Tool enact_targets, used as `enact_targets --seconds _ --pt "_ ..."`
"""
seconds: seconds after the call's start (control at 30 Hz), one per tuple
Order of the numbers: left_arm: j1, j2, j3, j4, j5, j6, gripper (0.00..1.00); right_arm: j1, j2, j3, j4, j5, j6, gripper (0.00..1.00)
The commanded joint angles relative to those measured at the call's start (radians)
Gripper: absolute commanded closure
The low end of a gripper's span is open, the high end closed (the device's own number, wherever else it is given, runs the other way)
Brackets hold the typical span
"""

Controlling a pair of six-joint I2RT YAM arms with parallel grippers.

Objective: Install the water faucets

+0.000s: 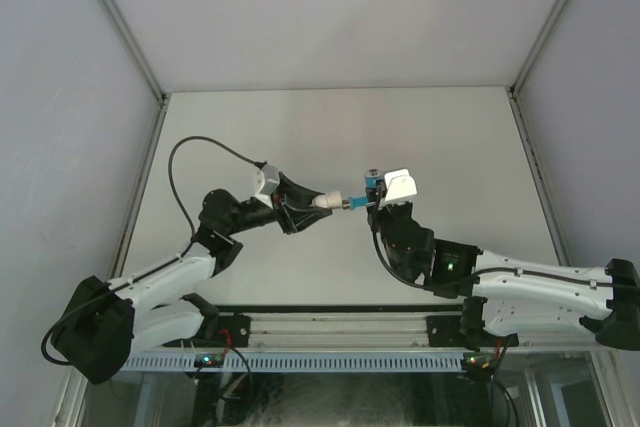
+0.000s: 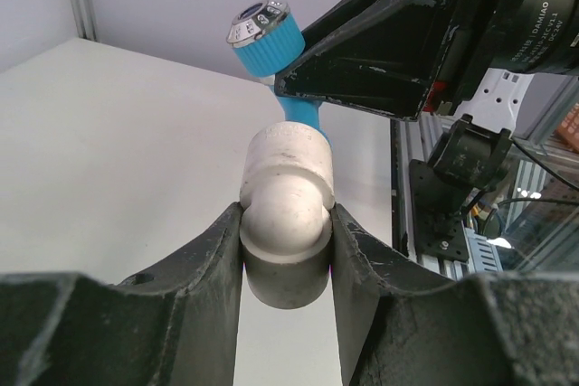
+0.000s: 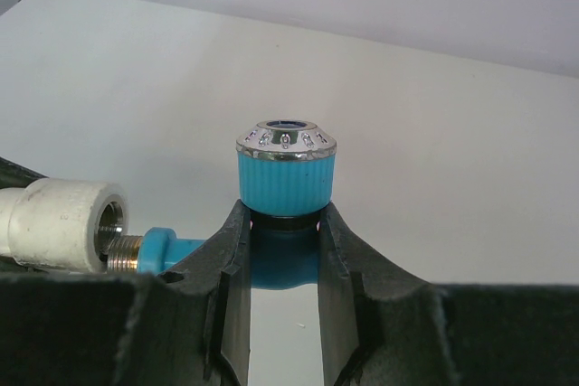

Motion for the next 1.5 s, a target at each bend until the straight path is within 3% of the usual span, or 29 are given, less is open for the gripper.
enact_targets --seconds 0.0,0.83,0.97,1.2,1.47 --pt "-0.01 -0.01 0.029 0.077 0.014 -0.012 1.0 -0.003 -0.014 0.056 0.015 -0.005 0.027 1.0" --pt "-0.028 -0.004 0.036 0.06 -0.06 0.013 1.0 0.026 0.032 0.103 -0.023 0.025 0.058 1.0" --pt "-0.033 -0.013 0.055 -0.026 -0.028 0.093 1.0 0.036 0.045 0.127 -0.067 0.008 0.076 1.0" --pt "-0.036 -0.042 0.135 -0.355 -0.015 0.363 1.0 0.04 0.041 0.146 -0.097 -0.009 0.07 1.0" --pt "-0.042 -0.059 0.105 -0.28 -0.067 0.35 1.0 0.023 0.021 0.153 -0.157 -0.125 0.192 1.0"
